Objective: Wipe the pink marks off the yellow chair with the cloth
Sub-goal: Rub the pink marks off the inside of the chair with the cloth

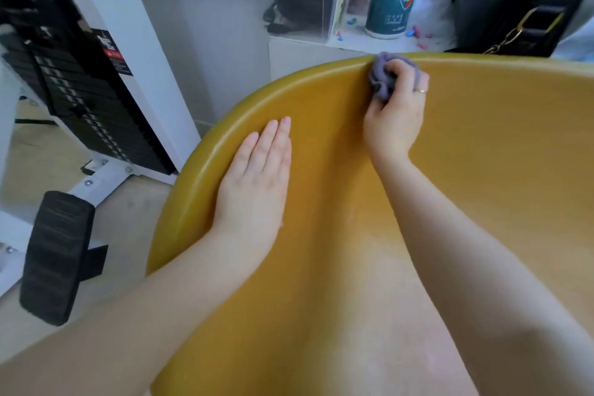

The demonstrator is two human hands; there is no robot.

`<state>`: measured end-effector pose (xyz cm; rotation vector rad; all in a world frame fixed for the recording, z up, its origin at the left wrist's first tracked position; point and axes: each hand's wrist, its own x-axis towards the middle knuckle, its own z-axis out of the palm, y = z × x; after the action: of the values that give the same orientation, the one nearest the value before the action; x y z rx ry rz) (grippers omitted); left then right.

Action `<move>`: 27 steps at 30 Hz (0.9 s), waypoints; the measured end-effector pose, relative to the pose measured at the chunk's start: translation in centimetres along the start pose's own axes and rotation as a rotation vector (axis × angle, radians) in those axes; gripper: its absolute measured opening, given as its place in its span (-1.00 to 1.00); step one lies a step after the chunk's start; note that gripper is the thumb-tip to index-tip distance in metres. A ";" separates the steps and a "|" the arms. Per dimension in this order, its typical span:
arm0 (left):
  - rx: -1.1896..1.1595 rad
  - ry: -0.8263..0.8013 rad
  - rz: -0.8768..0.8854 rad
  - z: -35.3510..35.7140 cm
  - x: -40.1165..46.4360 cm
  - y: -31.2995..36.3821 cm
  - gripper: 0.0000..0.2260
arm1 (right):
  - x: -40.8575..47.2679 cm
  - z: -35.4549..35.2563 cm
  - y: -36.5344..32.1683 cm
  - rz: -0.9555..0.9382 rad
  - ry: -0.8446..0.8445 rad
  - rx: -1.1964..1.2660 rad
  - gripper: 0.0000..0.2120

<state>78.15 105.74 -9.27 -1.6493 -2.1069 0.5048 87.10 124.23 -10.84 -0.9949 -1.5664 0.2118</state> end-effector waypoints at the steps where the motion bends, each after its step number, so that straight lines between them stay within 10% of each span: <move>1: 0.040 -0.010 -0.004 0.3 0.2 0.0 -0.04 | 0.8 -0.6 1.1 0.022 0.027 -0.029 -0.68; 6: 0.042 -0.074 -0.008 0.8 0.4 0.5 0.06 | -0.7 1.1 0.9 0.043 0.083 -0.056 -0.69; 14: -0.021 -0.163 -0.005 1.5 -0.2 2.8 0.06 | -7.4 -0.1 3.1 -0.541 -0.467 -0.033 -0.78; 22: -0.028 -0.207 0.063 2.9 0.6 4.4 0.06 | -1.7 -0.4 6.3 -0.379 -0.118 -0.127 -0.74; 27: -0.052 -0.101 0.034 2.8 0.4 5.6 0.13 | -13.1 -3.7 8.6 -0.442 -0.624 0.026 -0.74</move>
<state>81.21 107.38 -14.49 -1.7245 -2.1844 0.5601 93.39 119.10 -24.74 -0.5549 -2.3020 0.2437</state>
